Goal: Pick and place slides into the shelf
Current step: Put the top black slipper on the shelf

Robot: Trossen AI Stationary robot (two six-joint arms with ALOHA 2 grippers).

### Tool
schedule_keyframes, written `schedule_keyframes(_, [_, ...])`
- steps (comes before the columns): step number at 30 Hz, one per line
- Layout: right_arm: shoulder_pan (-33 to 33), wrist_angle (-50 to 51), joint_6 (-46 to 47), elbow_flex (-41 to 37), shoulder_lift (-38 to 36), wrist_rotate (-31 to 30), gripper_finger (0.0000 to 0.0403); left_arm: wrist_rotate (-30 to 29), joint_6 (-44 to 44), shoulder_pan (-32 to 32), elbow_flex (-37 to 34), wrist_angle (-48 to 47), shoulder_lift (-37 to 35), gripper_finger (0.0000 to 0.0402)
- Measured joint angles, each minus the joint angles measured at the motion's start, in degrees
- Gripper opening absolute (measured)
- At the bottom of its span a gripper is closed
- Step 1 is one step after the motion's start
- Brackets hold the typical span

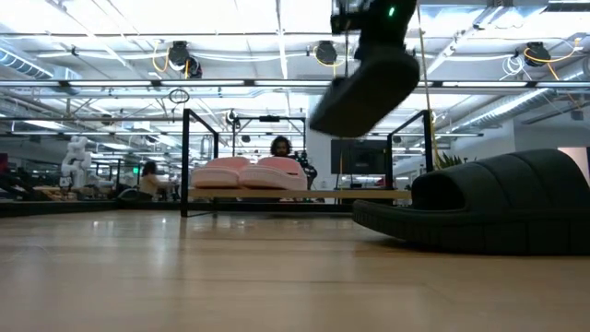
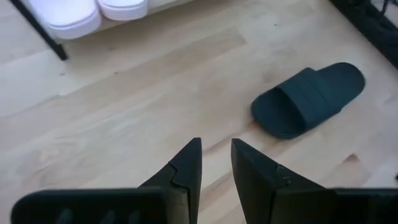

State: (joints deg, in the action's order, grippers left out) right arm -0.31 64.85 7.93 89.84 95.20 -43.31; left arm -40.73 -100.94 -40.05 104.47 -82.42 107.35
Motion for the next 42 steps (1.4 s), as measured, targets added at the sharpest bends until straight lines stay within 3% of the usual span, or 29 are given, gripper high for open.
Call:
schedule_keyframes(3, [-4.5, 2.4, 2.8, 0.0, 2.0, 1.3, 0.0001, 0.0, -0.2, -0.1, 0.0, -1.7, -1.2, 0.0086])
schedule_keyframes(7, [-8.6, 1.8, 3.0, 0.0, 3.2, -4.8, 0.0001, 0.0, -0.3, -0.5, 0.0, -3.7, -2.6, 0.0086])
schedule_keyframes(11, [-11.3, 0.1, 2.9, -0.3, 3.3, -1.6, 0.0001, -0.1, -0.3, -0.4, 0.0, -6.2, -3.6, 0.0086])
schedule_keyframes(21, [-15.6, -1.5, 1.9, -5.3, 3.4, -1.7, 0.0001, -0.9, 3.0, 0.7, 0.0, -7.6, -4.0, 0.0086])
schedule_keyframes(32, [-17.1, -7.7, 0.7, -13.4, 3.4, -2.3, 0.0001, -1.3, 6.9, 2.7, 0.0, -7.6, -4.0, 0.0086])
schedule_keyframes(42, [-17.3, -13.4, -3.2, -14.4, 3.4, -3.3, 0.0001, -1.3, 9.7, 3.8, 0.0, -7.6, -4.0, 0.0086])
